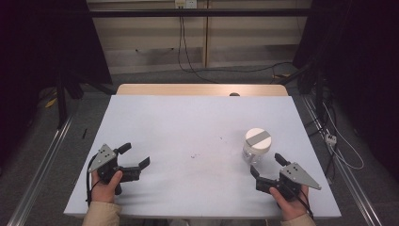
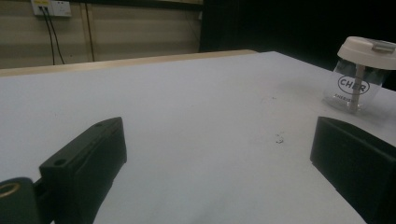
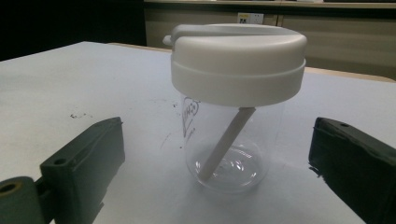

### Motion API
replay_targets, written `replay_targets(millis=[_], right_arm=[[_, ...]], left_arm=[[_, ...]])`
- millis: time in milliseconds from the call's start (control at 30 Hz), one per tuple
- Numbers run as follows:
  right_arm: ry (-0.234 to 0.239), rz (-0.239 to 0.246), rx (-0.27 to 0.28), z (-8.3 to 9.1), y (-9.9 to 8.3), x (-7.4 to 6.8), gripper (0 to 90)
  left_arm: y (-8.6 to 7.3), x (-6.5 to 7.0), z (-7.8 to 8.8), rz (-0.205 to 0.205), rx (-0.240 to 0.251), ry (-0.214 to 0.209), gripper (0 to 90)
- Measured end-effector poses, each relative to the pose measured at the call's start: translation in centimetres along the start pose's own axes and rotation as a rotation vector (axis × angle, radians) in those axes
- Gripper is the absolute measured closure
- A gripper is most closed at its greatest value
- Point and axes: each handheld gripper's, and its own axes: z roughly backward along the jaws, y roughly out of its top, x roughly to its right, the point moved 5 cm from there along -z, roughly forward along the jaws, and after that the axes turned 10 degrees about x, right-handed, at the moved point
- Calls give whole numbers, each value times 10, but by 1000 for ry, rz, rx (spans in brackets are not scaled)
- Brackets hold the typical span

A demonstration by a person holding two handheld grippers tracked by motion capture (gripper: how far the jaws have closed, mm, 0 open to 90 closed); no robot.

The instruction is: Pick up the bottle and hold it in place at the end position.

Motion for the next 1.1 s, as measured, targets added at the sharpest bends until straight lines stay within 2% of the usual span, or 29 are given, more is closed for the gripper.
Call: replay_targets(millis=[333,600,767,1100], right_arm=[[-1,-3,-6,-2,0,1,34],[-4,-3,-18,-7,-2,2,33],[-8,4,-31,-13,-2,3,33],[-45,-9,-53,-30,-5,7,28]], left_arm=[[1,0,-2,-14,-2,4,34],[0,4,-7,-17,-9,-19,35],[0,4,-8,-19,-7,-25,35],[-1,6,-10,-20,-15,-34,35]])
